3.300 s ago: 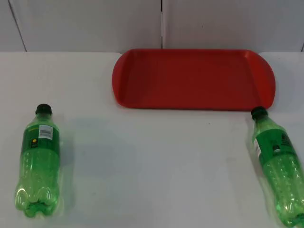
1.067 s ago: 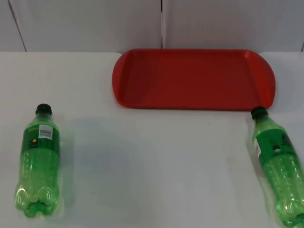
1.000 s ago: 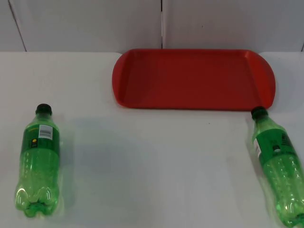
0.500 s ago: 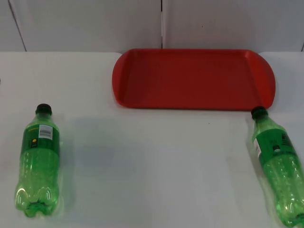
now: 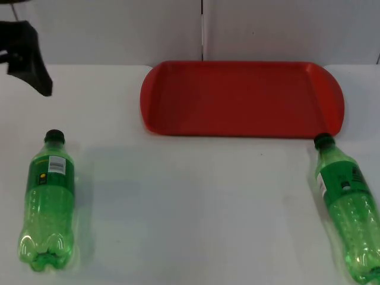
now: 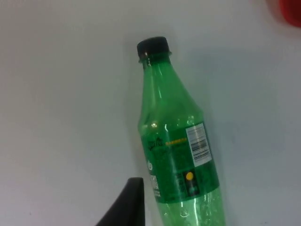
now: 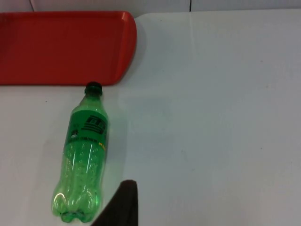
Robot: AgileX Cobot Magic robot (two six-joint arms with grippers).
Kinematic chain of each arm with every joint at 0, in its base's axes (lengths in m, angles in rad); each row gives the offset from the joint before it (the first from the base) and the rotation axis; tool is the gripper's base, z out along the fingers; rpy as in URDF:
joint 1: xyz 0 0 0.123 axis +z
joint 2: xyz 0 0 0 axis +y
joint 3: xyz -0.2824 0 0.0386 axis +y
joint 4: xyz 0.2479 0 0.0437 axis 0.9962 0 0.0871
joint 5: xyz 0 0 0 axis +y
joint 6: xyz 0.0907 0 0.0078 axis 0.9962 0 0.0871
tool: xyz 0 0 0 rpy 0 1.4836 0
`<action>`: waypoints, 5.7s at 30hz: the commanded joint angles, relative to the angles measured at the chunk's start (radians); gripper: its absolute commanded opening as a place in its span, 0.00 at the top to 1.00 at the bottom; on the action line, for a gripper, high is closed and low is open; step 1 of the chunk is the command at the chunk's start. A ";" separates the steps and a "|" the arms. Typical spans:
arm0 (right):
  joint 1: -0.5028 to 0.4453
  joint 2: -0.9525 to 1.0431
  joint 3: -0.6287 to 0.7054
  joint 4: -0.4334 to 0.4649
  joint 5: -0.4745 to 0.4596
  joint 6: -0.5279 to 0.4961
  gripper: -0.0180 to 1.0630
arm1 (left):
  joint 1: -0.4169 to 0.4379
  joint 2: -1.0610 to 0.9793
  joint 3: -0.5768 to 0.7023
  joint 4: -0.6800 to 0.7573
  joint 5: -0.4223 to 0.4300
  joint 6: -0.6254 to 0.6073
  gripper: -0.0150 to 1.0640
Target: Place the bottle upright on the tray.
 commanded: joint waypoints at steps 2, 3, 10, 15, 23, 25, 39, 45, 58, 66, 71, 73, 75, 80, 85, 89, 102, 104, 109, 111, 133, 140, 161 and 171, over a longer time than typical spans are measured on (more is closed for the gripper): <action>-0.001 -0.002 0.001 0.002 -0.007 0.003 0.02 | -0.034 0.059 -0.022 0.018 0.012 -0.074 0.01; -0.001 -0.002 0.001 0.002 -0.007 0.003 0.02 | -0.034 0.059 -0.022 0.018 0.012 -0.074 0.01; -0.001 -0.002 0.001 0.002 -0.007 0.003 0.02 | -0.044 0.169 -0.023 0.016 -0.026 -0.148 0.01; -0.001 -0.002 0.001 0.002 -0.007 0.003 0.02 | -0.063 0.236 -0.024 0.020 -0.081 -0.178 0.01; -0.001 -0.002 0.001 0.002 -0.007 0.003 0.02 | -0.063 0.352 -0.024 0.075 -0.134 -0.250 0.01; -0.001 -0.002 0.001 0.002 -0.007 0.003 0.02 | -0.063 0.368 -0.024 0.083 -0.143 -0.260 0.01; -0.001 -0.002 0.001 0.002 -0.007 0.003 0.02 | -0.063 0.556 -0.122 0.122 -0.185 -0.282 0.01; -0.001 -0.002 0.001 0.002 -0.007 0.003 0.02 | -0.063 0.579 -0.120 0.122 -0.220 -0.294 0.01; -0.001 -0.002 0.001 0.002 -0.007 0.003 0.02 | -0.063 0.580 -0.063 0.173 -0.252 -0.334 0.01; -0.001 -0.002 0.001 0.002 -0.007 0.003 0.02 | -0.063 0.580 -0.020 0.186 -0.296 -0.357 0.01; -0.001 -0.002 0.001 0.002 -0.007 0.003 0.02 | -0.063 0.580 -0.020 0.188 -0.245 -0.333 0.04; -0.001 -0.002 0.001 0.002 -0.007 0.003 0.02 | -0.063 0.580 -0.020 0.188 -0.231 -0.327 0.06; -0.001 -0.002 0.001 0.002 -0.007 0.003 0.02 | -0.063 0.580 -0.020 0.188 -0.220 -0.322 0.13; -0.001 -0.002 0.001 0.002 -0.007 0.003 0.02 | -0.063 0.580 -0.021 0.188 -0.206 -0.317 0.17; -0.001 -0.002 0.001 0.002 -0.007 0.003 0.02 | -0.063 0.580 -0.021 0.182 -0.197 -0.304 0.18; -0.001 -0.002 0.001 0.002 -0.007 0.003 0.02 | -0.063 0.580 -0.021 0.172 -0.178 -0.304 0.29; -0.001 -0.002 0.001 0.002 -0.007 0.003 0.02 | -0.063 0.580 -0.021 0.145 -0.165 -0.286 0.99; -0.001 -0.002 0.001 0.002 -0.007 0.003 0.02 | -0.063 0.576 -0.021 0.145 -0.165 -0.282 0.99; -0.001 -0.002 0.001 0.002 -0.007 0.003 0.02 | -0.063 0.509 -0.021 0.140 -0.213 -0.243 0.99; -0.001 -0.002 0.001 0.002 -0.007 0.003 0.02 | -0.063 0.481 -0.021 0.140 -0.230 -0.237 0.99; -0.001 -0.002 0.001 0.002 -0.007 0.003 0.02 | -0.157 0.020 -0.021 0.235 -0.977 -0.123 0.99; -0.001 -0.002 0.001 0.002 -0.007 0.003 0.02 | -0.218 0.048 -0.021 0.543 -1.275 -0.326 0.99; -0.001 -0.002 0.001 0.002 -0.007 0.003 0.02 | -0.218 0.448 -0.188 0.816 -1.707 -0.356 0.99; -0.001 -0.002 0.001 0.002 -0.007 0.003 0.02 | -0.218 0.617 -0.324 0.793 -1.707 -0.356 0.99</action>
